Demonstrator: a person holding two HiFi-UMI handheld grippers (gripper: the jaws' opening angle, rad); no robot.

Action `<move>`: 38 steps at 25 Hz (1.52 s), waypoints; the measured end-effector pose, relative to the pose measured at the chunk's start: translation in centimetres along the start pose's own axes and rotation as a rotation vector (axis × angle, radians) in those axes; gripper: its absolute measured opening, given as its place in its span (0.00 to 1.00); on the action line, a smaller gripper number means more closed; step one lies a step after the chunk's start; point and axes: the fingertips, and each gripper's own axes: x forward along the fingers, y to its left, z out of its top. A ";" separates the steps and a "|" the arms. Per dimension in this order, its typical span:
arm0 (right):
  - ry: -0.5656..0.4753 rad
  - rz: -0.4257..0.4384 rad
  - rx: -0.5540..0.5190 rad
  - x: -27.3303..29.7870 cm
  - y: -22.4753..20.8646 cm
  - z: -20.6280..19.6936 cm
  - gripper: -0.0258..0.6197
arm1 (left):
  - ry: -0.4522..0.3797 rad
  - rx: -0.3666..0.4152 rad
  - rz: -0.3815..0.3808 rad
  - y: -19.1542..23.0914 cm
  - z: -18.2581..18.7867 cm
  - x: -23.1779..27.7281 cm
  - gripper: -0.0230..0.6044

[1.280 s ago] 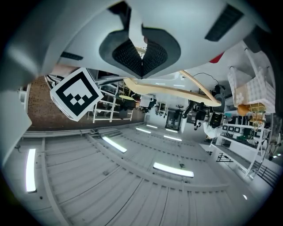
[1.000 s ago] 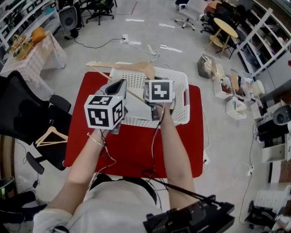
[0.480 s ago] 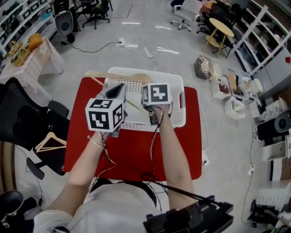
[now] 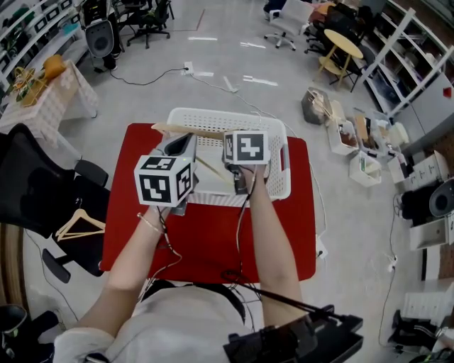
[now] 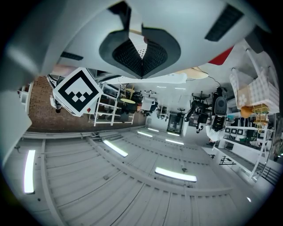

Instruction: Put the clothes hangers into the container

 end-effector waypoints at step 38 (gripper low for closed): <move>-0.331 -0.242 0.178 -13.2 14.6 -3.9 0.09 | 0.021 -0.003 -0.157 4.9 -4.2 -12.0 0.04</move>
